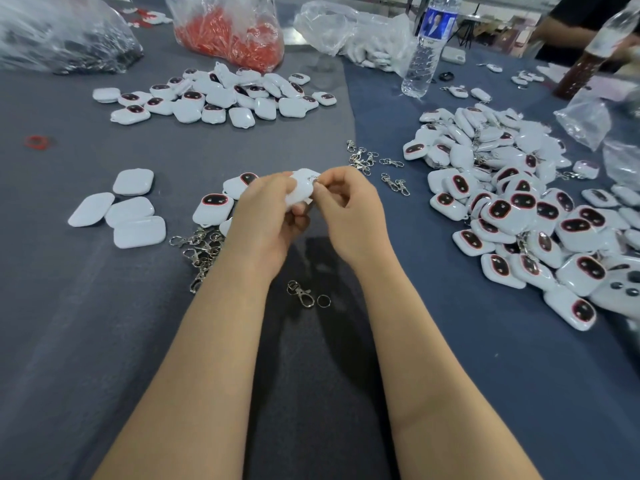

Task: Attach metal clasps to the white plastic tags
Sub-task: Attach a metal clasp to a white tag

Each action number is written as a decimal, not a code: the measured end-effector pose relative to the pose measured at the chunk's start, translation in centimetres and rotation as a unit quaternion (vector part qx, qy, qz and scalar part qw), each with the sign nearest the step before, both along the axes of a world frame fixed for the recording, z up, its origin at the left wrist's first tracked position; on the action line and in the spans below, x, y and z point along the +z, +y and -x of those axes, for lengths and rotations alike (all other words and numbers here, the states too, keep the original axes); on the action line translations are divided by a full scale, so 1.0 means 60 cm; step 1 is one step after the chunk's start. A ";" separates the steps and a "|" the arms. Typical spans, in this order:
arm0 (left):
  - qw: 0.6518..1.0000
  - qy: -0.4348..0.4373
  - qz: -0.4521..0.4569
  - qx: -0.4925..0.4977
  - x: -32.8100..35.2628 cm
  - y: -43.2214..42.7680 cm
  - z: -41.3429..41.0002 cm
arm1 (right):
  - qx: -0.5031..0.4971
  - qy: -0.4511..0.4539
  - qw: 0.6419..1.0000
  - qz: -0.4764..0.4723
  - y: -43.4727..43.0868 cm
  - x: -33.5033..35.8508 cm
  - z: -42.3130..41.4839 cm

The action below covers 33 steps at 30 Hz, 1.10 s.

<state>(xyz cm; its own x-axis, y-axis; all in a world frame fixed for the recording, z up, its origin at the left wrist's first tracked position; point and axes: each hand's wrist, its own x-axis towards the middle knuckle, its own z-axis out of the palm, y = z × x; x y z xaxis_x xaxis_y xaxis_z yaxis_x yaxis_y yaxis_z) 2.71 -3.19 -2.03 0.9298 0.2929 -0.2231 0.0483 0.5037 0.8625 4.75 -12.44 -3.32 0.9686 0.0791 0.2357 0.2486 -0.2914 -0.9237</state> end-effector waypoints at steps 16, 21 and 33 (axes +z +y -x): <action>0.913 -0.023 -0.402 0.068 -0.007 0.001 0.006 | -0.008 -0.097 0.983 0.155 -0.005 -0.001 0.002; 0.860 -0.062 -0.504 0.057 -0.017 0.001 0.004 | -0.004 -0.086 0.978 0.190 -0.007 -0.008 0.000; 0.946 -0.002 0.292 -0.139 -0.001 0.021 -0.001 | -0.005 -0.053 0.996 -0.074 -0.001 0.009 0.003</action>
